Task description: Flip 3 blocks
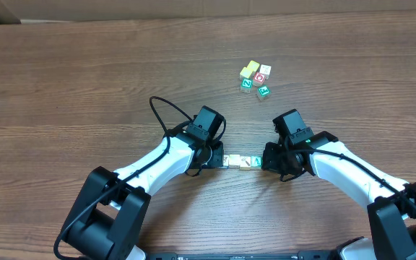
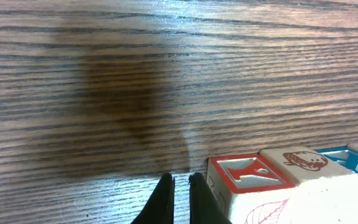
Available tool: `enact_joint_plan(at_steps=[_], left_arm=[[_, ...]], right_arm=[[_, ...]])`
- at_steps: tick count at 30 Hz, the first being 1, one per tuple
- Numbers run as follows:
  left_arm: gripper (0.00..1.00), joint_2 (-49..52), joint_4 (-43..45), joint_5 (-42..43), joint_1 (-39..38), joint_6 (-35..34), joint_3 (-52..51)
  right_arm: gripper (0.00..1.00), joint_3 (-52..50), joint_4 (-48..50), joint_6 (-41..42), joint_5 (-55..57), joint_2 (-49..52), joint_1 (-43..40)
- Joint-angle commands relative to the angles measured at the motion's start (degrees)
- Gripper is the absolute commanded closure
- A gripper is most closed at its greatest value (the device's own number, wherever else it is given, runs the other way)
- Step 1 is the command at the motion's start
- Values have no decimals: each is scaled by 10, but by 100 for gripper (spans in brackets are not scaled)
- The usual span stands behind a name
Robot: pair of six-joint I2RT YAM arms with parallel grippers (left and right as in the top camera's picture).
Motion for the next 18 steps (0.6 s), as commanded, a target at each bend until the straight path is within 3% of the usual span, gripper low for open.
enact_joint_plan(at_steps=[1, 18], left_arm=[[96, 9, 2, 7, -2, 2, -6], [96, 9, 2, 35, -2, 3, -6]], right_arm=[[96, -2, 3, 7, -12, 0, 0], [96, -2, 16, 18, -13, 0, 0]])
